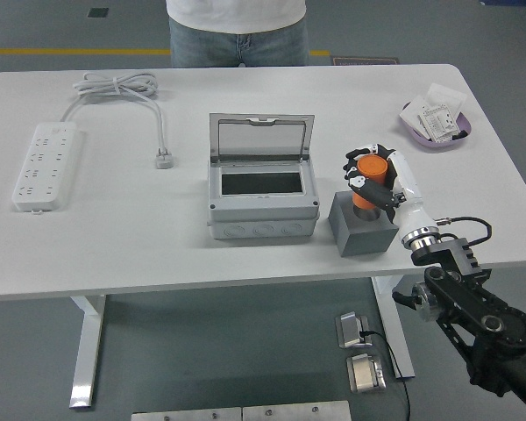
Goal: Fetch the battery,place it into the box,close the lid of the box
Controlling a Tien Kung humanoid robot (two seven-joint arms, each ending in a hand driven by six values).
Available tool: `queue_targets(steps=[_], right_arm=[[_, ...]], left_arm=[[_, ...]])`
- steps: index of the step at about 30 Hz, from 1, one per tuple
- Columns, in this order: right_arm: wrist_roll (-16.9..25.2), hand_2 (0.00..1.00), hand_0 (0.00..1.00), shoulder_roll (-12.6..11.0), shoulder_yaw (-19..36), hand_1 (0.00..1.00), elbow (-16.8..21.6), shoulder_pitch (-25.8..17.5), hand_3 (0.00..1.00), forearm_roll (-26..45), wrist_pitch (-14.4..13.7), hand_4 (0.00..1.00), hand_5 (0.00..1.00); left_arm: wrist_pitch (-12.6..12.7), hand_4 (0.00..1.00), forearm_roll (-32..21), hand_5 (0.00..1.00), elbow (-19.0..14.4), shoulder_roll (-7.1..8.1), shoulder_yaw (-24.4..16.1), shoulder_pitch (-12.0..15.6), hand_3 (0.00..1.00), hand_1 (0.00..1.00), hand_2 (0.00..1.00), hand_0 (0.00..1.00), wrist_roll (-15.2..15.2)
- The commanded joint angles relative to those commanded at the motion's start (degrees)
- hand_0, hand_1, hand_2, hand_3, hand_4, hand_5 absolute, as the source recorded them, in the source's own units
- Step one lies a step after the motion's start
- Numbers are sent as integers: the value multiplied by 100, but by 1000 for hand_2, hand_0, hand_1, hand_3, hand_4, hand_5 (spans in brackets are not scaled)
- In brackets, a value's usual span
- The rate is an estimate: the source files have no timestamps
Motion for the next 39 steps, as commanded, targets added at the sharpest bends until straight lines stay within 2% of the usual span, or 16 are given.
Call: queue_targets(steps=[6, 13, 14, 15, 22, 28, 33, 39], right_arm=[[-667, 326, 273, -117, -97, 255, 410, 169, 254, -1074, -64, 2, 2], [-1474, 325, 249, -211, -557, 248, 707, 737, 253, -2466, 216, 2, 2], [-1575, 316, 137, -208, -650, 213, 702, 837, 249, -2627, 271, 2, 2], [-1682, 316, 137, -197, -754, 213, 685, 953, 249, -2789, 322, 2, 2], [-2210, 312, 112, 88, -1405, 188, 281, 1761, 248, -3728, 651, 2, 2], [-2528, 312, 109, 441, -1821, 187, -318, 2390, 247, -3925, 891, 2, 2], [-2593, 313, 116, 680, -2021, 189, -732, 2725, 247, -3811, 908, 2, 2], [-2564, 320, 121, 861, -2163, 197, -1122, 2964, 249, -3619, 750, 2, 2]], left_arm=[[1, 735, -79, 151, 12, -13, 67, 7, 654, 677, 615, 619, 0], [2, 735, -506, 153, 40, -17, 444, 16, 654, 677, 614, 618, -3], [2, 736, -583, 156, 44, -16, 515, 19, 654, 677, 615, 619, -3], [2, 736, -673, 156, 50, -14, 599, 21, 654, 677, 615, 619, -3], [2, 735, -1206, 157, 72, 17, 1092, 27, 654, 677, 614, 618, -4], [5, 736, -1503, 160, 74, 51, 1369, 17, 653, 677, 614, 618, -1], [18, 734, -1441, 162, 74, 74, 1311, 2, 652, 676, 613, 618, 53], [27, 731, -1347, 158, 69, 110, 1232, -23, 652, 676, 613, 618, 87]])
